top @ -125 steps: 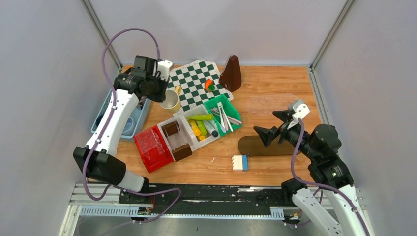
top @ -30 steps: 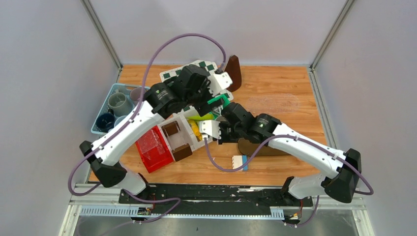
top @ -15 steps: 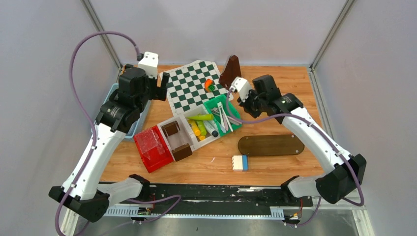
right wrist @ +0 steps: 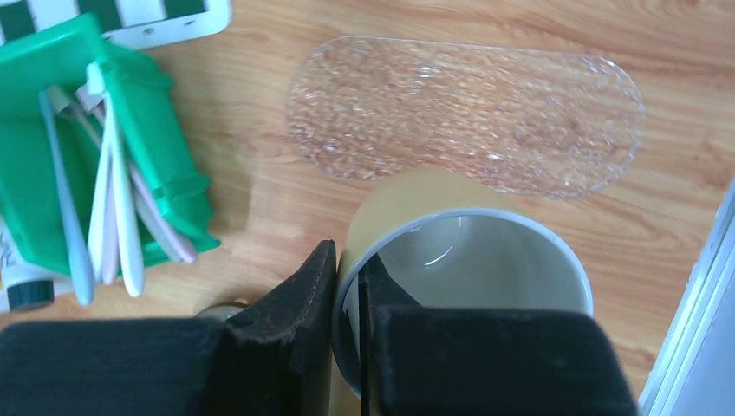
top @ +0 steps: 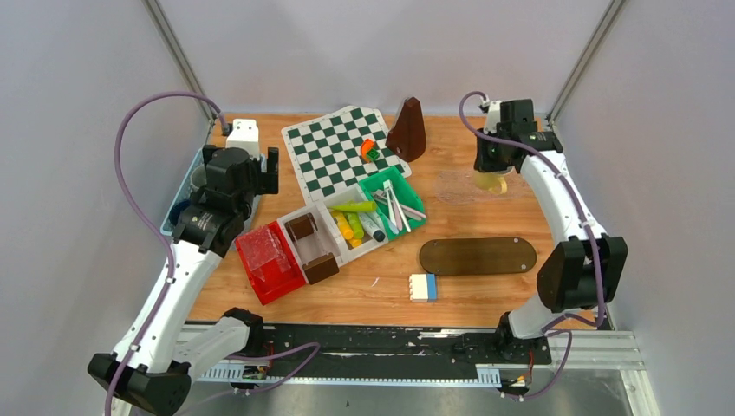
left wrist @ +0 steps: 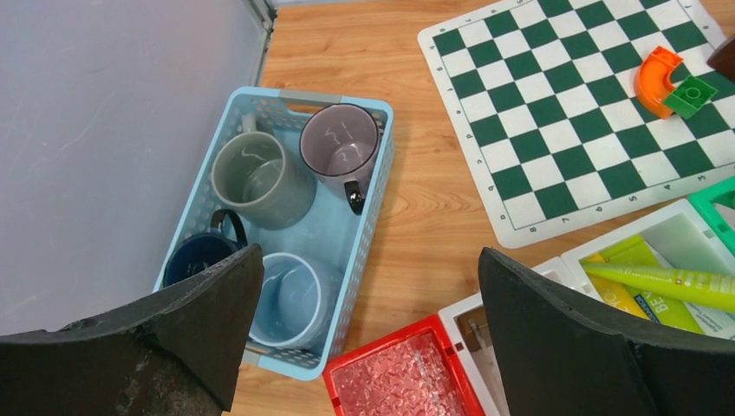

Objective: Prepare toiletry sets of a toothbrush and toothpaste on the tray
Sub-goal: Place the cup on the tray.

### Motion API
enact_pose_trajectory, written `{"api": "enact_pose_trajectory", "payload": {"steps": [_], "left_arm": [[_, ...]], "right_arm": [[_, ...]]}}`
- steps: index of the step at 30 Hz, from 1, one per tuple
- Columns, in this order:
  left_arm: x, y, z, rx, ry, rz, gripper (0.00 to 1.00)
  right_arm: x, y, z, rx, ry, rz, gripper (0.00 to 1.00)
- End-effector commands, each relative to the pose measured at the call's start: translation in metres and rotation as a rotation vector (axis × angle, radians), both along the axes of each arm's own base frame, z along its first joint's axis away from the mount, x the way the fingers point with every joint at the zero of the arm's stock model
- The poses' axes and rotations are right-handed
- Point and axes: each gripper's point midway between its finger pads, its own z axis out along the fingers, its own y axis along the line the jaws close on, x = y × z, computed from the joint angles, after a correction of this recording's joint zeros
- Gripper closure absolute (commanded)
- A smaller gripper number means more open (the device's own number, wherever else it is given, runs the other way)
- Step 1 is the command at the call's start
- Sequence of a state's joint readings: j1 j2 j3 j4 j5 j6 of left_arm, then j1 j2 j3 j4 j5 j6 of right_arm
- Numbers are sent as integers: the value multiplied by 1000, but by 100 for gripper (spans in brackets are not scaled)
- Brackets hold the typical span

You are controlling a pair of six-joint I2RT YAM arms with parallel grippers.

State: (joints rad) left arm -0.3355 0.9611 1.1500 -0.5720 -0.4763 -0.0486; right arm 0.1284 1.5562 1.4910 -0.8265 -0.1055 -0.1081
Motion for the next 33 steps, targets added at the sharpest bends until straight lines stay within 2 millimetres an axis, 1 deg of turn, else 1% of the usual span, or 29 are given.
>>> {"api": "enact_pose_trajectory", "payload": {"steps": [1,3,4,5,9,12,14,21,28,33], "left_arm": [[6,7,6,-25,-65,50,0],[5,9,2,-20,-58,54,0],[4,10,3,-18,-63,58,0],[4,11,1,-11,-63,61,0],[2,24,0,26,-70,115,0],[1,31,0,37,-73,148,0],[1,34,0,38,-77,158,0],[3,44,-4,37,-75,188,0],[5,49,-6,31,-71,196,1],[5,52,-7,27,-71,202,1]], "right_arm": [[34,-32,26,62,-79,-174,100],[45,-45,21,75,-66,-230,100],[50,-64,19,77,-61,-274,100],[55,-71,16,81,-55,-288,100],[70,-95,1,80,-24,-316,100],[78,-113,-15,44,4,-323,100],[84,-121,-26,44,25,-328,100],[98,-140,-50,39,61,-328,100],[115,-147,-62,18,67,-328,100],[119,-153,-70,-9,77,-331,100]]}}
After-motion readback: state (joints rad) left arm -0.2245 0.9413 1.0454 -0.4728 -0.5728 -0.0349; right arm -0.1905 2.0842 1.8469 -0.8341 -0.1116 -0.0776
